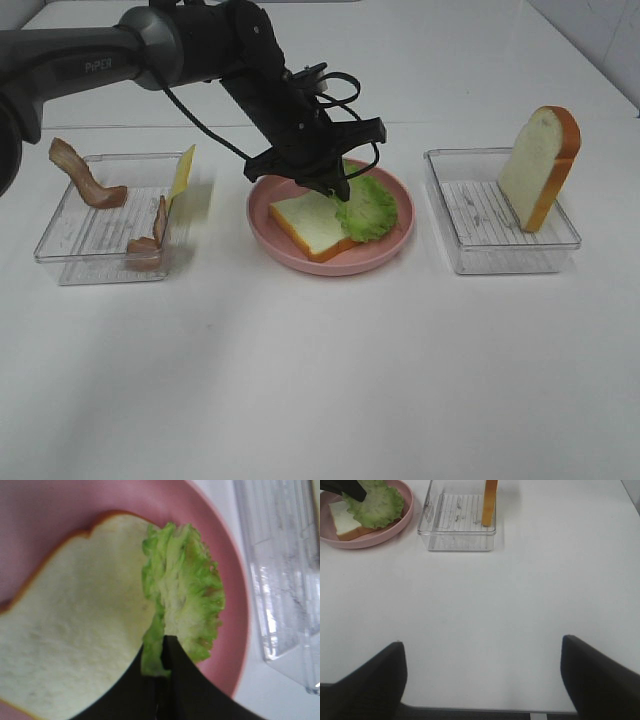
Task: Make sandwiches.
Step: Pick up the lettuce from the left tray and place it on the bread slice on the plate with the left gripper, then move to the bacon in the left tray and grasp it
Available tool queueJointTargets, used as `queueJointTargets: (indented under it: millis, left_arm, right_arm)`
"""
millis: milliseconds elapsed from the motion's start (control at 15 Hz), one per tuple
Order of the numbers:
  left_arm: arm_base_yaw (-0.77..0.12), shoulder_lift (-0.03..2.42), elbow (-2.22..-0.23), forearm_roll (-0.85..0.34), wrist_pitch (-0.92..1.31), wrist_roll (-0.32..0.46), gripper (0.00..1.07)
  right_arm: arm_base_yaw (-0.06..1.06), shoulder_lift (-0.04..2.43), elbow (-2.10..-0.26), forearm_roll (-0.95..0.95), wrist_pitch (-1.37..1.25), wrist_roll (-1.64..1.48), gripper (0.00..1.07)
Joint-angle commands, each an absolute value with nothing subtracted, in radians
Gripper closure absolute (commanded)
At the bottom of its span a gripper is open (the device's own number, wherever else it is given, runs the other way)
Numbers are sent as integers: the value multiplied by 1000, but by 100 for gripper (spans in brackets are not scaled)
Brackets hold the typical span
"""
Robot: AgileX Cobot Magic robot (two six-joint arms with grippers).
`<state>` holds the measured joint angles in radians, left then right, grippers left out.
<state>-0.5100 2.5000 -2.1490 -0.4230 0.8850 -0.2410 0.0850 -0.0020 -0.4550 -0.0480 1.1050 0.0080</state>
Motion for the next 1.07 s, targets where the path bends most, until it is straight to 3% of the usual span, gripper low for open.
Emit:
queueJointTargets:
  millis: [67,200,333,400,467,600,1067]
  left_arm:
    - [-510,2498,-2153,-384,889,-255,107]
    - [-512,2498,-2153,-352,888,-255,93]
    - [-512,2498,-2153,-349,888,-255,61]
    - [-512,2493,-2153,-349,890,-249,12]
    - [-512,2488,-2153,-348,898,-248,4]
    - [-512,2463,-2158,-340,920,-227,5]
    - [-512,2344,-2447,-113,1320,-226,5]
  right_arm:
    - [78,-36,-450,-48,1096,0,26]
    - [78,-36,-450,-48,1096,0,26]
    - [78,-36,-450,-48,1096,0,26]
    - [78,-36,-450,-48,1096,0,26]
    - [78,-36,-450,-48,1096,0,26]
    - [78,-36,-450,-48,1096,0,26]
    - [78,-36,-450,-48,1096,0,26]
